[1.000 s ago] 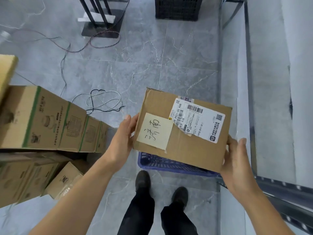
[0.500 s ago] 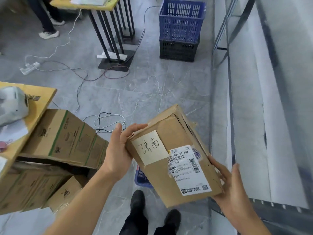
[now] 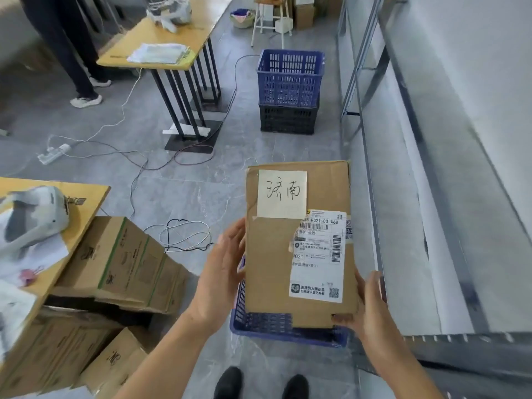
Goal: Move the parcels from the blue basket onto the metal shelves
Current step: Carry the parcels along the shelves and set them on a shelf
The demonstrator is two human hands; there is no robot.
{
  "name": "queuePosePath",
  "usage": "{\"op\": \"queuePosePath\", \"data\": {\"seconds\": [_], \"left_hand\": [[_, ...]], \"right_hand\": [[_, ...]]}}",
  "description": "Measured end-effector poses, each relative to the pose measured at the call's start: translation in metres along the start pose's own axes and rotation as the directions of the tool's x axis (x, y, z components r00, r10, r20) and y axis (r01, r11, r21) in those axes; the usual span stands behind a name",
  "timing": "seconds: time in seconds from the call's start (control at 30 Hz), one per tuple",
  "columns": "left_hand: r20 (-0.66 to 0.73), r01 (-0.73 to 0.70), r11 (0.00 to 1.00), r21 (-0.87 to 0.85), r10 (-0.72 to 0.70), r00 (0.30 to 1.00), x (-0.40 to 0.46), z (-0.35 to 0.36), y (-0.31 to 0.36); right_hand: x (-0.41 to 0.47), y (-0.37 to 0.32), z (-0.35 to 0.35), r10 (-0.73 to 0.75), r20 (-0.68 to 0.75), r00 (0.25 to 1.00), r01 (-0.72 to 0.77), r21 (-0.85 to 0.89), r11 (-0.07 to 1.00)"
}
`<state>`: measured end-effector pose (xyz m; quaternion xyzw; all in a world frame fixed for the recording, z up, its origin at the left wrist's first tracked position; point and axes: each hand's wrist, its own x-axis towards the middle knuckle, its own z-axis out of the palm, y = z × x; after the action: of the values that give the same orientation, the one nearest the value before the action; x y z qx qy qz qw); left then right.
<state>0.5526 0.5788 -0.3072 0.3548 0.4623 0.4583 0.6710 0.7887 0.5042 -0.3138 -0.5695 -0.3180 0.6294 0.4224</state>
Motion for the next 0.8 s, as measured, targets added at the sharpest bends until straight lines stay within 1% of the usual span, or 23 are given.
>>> {"op": "queuePosePath", "data": {"seconds": [0.07, 0.13, 0.17, 0.23, 0.3, 0.4, 0.47, 0.57, 0.67, 0.8], "left_hand": [[0.031, 0.013, 1.000, -0.006, -0.013, 0.999, 0.001, -0.006, 0.002], [0.070, 0.005, 0.999, 0.036, -0.008, 0.997, 0.002, -0.012, 0.008], [0.101, -0.017, 0.997, 0.071, 0.010, 0.995, 0.004, -0.015, 0.009], [0.114, -0.047, 0.993, 0.107, 0.035, 0.993, 0.006, -0.023, 0.012], [0.128, -0.011, 0.996, 0.090, -0.001, 0.992, 0.007, -0.032, 0.020], [0.204, 0.031, 0.999, 0.044, -0.039, 0.978, 0.009, -0.046, 0.033], [0.220, 0.055, 0.998, 0.023, -0.059, 0.974, 0.011, -0.056, 0.040], [0.290, 0.029, 0.997, 0.067, -0.047, 0.956, 0.008, -0.066, 0.054], [0.370, 0.017, 0.996, 0.091, -0.049, 0.928, 0.000, -0.069, 0.071], [0.507, -0.045, 0.991, 0.124, -0.024, 0.862, -0.012, -0.063, 0.083]], "right_hand": [[-0.003, -0.009, 0.005, -0.006, -0.031, 1.000, 0.003, -0.100, 0.995], [-0.008, -0.017, 0.011, -0.012, -0.041, 0.999, 0.005, -0.155, 0.988], [-0.010, -0.020, 0.015, -0.014, -0.048, 0.999, 0.005, -0.170, 0.985], [-0.014, -0.021, 0.026, -0.022, -0.077, 0.997, 0.008, -0.174, 0.985], [-0.018, -0.020, 0.038, -0.059, -0.126, 0.990, 0.036, -0.175, 0.984], [-0.026, -0.020, 0.062, -0.119, -0.179, 0.977, 0.093, -0.149, 0.984], [-0.032, -0.021, 0.079, -0.152, -0.192, 0.970, 0.132, -0.113, 0.985], [-0.043, -0.018, 0.099, -0.214, -0.228, 0.950, 0.209, -0.046, 0.977], [-0.059, -0.014, 0.117, -0.279, -0.298, 0.913, 0.287, -0.017, 0.958], [-0.090, -0.008, 0.131, -0.324, -0.441, 0.837, 0.376, 0.033, 0.926]]}}
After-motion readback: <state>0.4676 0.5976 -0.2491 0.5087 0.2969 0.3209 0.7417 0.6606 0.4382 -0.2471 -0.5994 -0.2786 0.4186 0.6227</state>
